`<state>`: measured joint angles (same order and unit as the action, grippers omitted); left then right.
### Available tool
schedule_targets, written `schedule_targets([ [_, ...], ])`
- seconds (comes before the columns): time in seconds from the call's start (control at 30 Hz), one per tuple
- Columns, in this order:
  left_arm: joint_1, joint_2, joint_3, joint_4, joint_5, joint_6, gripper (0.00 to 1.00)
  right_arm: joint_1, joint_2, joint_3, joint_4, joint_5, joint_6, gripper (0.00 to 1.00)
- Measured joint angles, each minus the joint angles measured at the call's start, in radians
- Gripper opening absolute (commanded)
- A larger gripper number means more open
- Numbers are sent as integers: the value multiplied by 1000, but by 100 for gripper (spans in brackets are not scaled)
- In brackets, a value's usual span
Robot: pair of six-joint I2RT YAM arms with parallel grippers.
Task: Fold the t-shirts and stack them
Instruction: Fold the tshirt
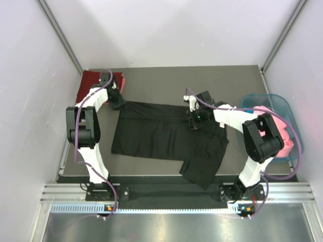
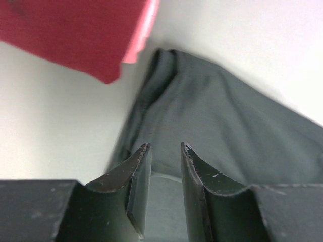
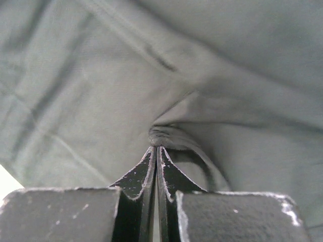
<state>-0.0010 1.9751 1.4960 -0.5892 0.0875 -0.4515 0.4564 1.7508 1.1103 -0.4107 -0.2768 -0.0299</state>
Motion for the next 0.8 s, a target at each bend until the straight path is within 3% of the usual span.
schedule_targets([
  [0.23, 1, 26, 0, -20, -117, 1, 35, 61, -9, -56, -25, 22, 50, 3],
  [0.3, 1, 28, 0, -21, -130, 0, 36, 63, -23, -74, -37, 21, 63, 15],
  [0.33, 1, 28, 0, -21, -132, 0, 36, 63, -34, -80, -45, 21, 70, 34],
  [0.43, 1, 28, 0, -21, -134, -1, 36, 63, -89, -87, -60, 23, 95, 47],
  [0.5, 1, 28, 0, -21, -127, -3, 36, 61, -141, -87, -66, 29, 119, 45],
  [0.6, 1, 28, -9, -14, -112, -5, 35, 43, -199, -87, -70, 50, 174, 31],
  [0.73, 1, 33, -25, -16, -103, -7, 35, -29, -234, -99, -72, 139, 296, 46],
  [0.8, 1, 33, -39, -15, -103, -8, 35, -74, -251, -134, -75, 201, 357, 47],
])
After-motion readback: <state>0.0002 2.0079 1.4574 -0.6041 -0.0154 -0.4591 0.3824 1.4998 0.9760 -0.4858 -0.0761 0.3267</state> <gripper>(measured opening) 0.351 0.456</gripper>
